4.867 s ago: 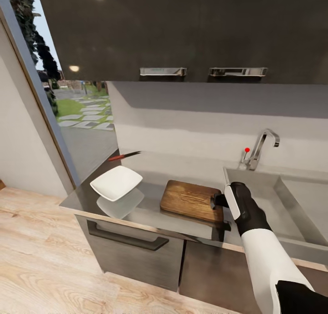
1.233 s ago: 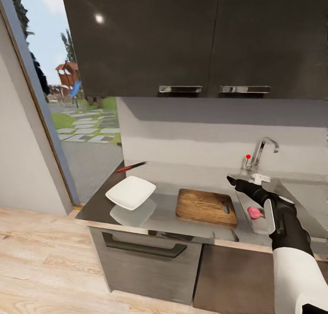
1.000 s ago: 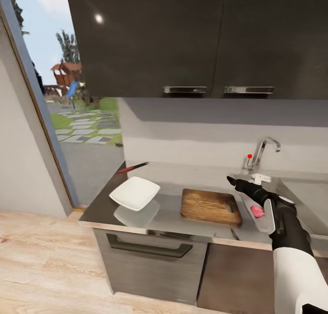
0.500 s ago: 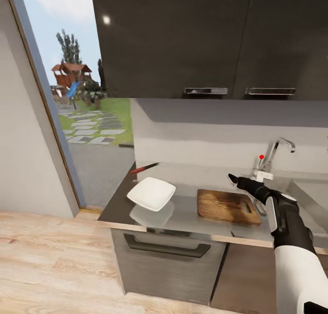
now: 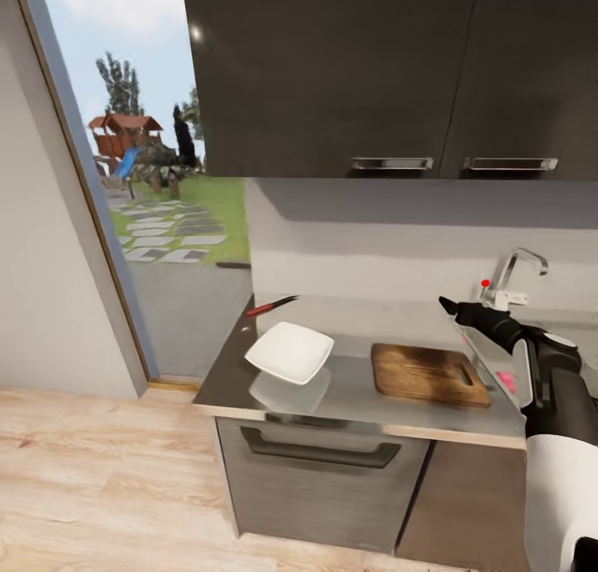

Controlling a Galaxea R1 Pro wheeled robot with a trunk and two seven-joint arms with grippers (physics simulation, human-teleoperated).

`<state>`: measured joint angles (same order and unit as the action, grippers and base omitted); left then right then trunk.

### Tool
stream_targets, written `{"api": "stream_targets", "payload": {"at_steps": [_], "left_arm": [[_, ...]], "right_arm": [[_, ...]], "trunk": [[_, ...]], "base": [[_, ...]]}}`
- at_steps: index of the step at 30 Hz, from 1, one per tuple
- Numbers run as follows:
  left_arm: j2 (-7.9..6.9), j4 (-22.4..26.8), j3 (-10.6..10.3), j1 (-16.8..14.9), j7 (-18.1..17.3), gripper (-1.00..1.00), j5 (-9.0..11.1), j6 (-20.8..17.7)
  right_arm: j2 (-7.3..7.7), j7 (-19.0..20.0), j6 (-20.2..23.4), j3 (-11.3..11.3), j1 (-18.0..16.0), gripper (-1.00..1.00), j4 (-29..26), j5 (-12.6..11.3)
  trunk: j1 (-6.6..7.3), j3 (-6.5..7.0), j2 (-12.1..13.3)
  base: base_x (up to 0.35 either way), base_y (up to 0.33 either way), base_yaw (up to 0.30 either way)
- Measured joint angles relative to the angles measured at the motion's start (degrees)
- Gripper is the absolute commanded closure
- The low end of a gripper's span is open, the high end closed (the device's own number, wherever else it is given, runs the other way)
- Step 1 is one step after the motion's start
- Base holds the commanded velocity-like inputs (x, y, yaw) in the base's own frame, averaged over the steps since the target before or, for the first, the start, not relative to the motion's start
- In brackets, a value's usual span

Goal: In the kitchen, take the Vidalia onion out of the sink, dice it on the chopping board with the paring knife, put the diced onion into the bowl on the countertop, then place both the paring knife and the chopping board into the sink.

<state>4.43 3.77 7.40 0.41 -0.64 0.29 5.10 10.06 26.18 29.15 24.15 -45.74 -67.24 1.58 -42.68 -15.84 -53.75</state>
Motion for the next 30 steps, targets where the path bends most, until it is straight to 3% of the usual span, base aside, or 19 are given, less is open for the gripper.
{"api": "stream_targets", "payload": {"at_steps": [3,20,21,30], "left_arm": [[0.02,-0.01,0.00,0.00,0.00,-1.00,0.00,0.02],[0.03,-0.01,0.00,-0.01,0.00,-1.00,0.02,0.03],[0.03,-0.01,0.00,-0.01,0.00,-1.00,0.02,0.03],[0.03,0.01,0.00,0.00,0.00,-1.00,0.02,0.03]], "right_arm": [[0.76,0.00,0.96,0.00,0.01,-1.00,-0.97,0.00],[0.79,-0.08,6.44,0.01,0.02,-1.00,-6.44,-0.01],[0.78,-0.08,10.32,0.01,0.02,-1.00,-8.67,-0.04],[0.77,-0.09,10.44,0.01,0.03,-1.00,-8.73,0.00]], "trunk": [[0.00,0.00,0.00],[0.00,0.00,0.00],[0.00,-0.01,0.00],[0.00,-0.17,0.00]], "base": [[0.000,0.315,-0.226],[0.000,0.319,-0.275],[0.000,0.319,-0.282],[0.000,0.319,-0.165]]}}
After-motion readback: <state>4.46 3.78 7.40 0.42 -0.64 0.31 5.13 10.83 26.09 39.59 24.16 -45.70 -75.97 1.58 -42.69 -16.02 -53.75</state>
